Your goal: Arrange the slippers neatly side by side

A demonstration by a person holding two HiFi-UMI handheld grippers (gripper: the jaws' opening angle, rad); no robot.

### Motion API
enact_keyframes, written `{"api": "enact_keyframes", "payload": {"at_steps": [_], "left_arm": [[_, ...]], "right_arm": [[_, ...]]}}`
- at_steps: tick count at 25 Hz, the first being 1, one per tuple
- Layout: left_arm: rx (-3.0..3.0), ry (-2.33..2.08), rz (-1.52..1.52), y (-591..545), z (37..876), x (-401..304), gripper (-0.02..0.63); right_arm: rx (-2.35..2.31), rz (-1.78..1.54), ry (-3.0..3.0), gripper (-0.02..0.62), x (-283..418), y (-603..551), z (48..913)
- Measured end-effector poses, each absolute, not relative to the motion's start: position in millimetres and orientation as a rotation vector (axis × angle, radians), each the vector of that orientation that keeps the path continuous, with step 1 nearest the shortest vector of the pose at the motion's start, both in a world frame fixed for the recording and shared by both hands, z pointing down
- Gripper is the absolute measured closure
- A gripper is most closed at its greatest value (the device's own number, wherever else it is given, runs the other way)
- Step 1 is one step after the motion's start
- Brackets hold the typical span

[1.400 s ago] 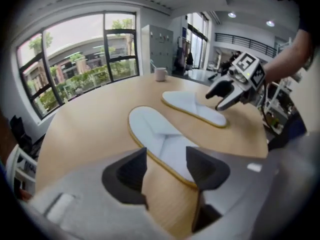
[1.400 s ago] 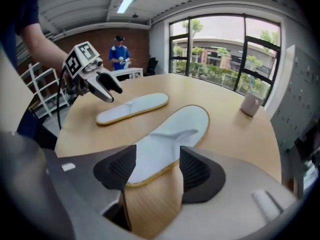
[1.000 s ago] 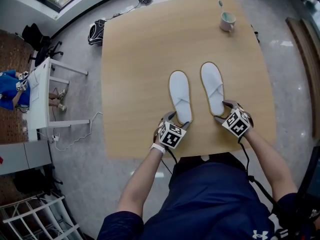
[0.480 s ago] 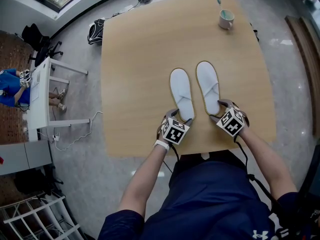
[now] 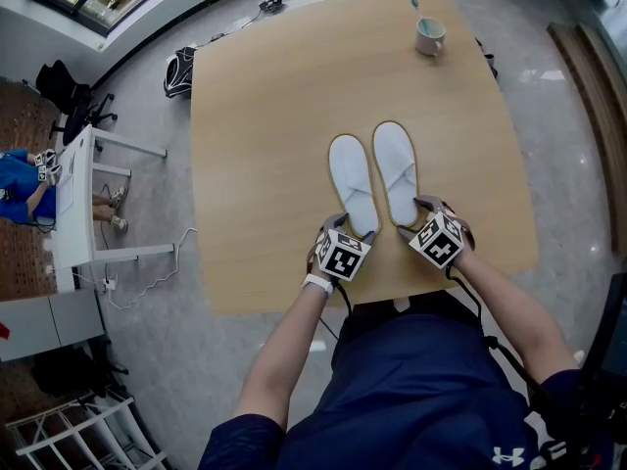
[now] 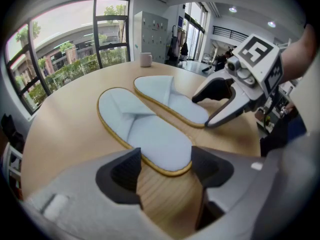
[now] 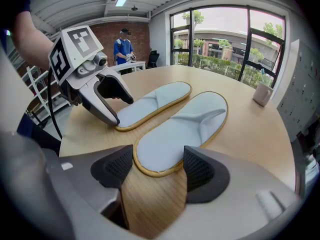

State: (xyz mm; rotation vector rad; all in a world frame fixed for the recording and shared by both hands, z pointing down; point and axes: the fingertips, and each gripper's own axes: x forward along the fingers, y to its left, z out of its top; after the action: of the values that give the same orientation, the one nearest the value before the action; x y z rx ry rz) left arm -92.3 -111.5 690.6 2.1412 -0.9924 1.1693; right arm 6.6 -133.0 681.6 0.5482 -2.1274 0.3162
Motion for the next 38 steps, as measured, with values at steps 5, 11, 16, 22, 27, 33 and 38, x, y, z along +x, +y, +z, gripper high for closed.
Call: {"api": "enact_keyframes", "payload": {"at_steps": [5, 11, 16, 22, 27, 33, 38], "left_arm": [[2.14, -0.993, 1.188, -113, 694, -104, 0.287], [2.13, -0.99, 1.212, -116, 684, -102, 0.285], [2.146, -0.955, 1.22, -112, 680, -88, 0.285], [2.134, -0.952, 1.222, -113, 671, -53, 0.284], [2.158, -0.91, 1.219, -116, 685, -64, 0.284], [2.152, -1.024, 1.097, -118, 664, -92, 0.305], [2.121, -1.207, 0.832, -115, 606, -114, 0.439]], "right_arm": [[0.589, 0.346, -2.144, 0.27, -12, -131, 685], [0.602, 0.383, -2.151, 0.272, -16, -126, 676], [0.617, 0.392, -2.133, 0.272, -8, -118, 669], [0.595, 0.395, -2.121, 0.272, 26, -120, 660], [0.627, 0.425, -2.118, 0.272, 14, -123, 673], [0.671, 0.477, -2.263, 0.293, 4, -128, 646], [0.722, 0.593, -2.368, 0.369, 14, -123, 610]]}}
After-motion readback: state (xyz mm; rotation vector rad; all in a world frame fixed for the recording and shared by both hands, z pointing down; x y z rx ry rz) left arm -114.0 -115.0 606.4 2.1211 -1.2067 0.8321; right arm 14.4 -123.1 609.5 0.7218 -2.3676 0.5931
